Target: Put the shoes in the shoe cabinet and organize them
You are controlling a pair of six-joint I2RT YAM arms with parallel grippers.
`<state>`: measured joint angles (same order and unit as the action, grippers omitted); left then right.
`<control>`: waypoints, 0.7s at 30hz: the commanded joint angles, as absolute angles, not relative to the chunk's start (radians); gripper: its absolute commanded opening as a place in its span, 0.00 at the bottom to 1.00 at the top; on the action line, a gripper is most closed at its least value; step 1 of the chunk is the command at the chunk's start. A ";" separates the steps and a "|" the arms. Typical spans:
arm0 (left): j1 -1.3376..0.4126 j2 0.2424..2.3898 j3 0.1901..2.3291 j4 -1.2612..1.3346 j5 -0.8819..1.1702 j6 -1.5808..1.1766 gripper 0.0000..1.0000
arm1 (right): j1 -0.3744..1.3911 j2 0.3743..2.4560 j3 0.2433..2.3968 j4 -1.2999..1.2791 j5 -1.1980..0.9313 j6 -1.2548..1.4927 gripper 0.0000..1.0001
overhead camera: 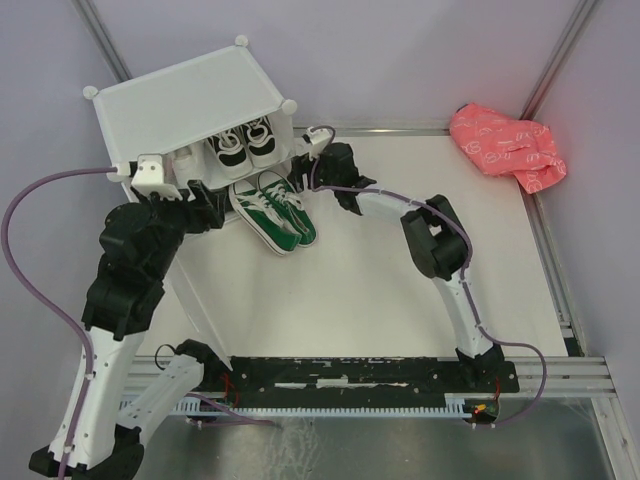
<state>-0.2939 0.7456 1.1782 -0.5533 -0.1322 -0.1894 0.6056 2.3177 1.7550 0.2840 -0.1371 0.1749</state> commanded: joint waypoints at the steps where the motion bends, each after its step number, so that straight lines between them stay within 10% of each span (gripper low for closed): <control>1: -0.293 0.735 1.237 -0.564 -0.152 -0.220 0.81 | 0.597 2.374 1.860 0.387 -0.135 0.208 0.77; 8: -0.293 0.708 1.239 -0.585 -0.185 -0.213 0.81 | 0.594 2.474 1.980 0.436 -0.146 0.253 0.61; 16: -0.293 0.687 1.259 -0.625 -0.204 -0.220 0.80 | 0.594 2.496 2.039 0.397 -0.123 0.255 0.02; 21: -0.294 0.677 1.270 -0.650 -0.219 -0.223 0.80 | 0.596 2.410 1.930 0.416 -0.128 0.243 0.02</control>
